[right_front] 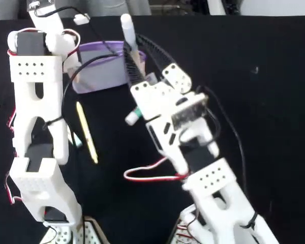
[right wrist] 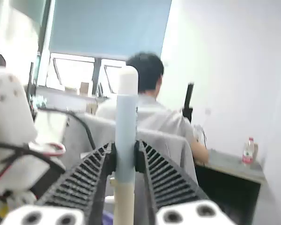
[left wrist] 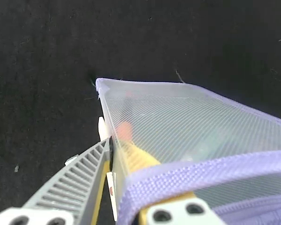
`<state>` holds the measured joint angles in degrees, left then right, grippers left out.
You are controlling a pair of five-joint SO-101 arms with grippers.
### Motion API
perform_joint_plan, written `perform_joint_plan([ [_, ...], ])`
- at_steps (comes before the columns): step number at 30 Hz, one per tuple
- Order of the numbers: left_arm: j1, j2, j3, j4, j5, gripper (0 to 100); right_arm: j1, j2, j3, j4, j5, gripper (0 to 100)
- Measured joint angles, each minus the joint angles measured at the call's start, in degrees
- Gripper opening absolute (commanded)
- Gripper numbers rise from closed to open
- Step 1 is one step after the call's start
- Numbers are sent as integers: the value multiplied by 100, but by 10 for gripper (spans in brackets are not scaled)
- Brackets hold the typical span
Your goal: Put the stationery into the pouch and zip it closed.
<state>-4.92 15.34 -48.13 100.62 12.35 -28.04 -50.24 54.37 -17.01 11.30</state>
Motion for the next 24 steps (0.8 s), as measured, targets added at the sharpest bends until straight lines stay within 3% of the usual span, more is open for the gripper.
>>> perform_joint_plan([
  [14,193,-176,387,-167,0,29,-281,97,624,-2338,0,11],
  [20,193,-176,387,-167,0,29,-281,1407,510,-3490,9,11],
  [24,193,-176,387,-167,0,29,-334,2593,193,-4571,440,11],
])
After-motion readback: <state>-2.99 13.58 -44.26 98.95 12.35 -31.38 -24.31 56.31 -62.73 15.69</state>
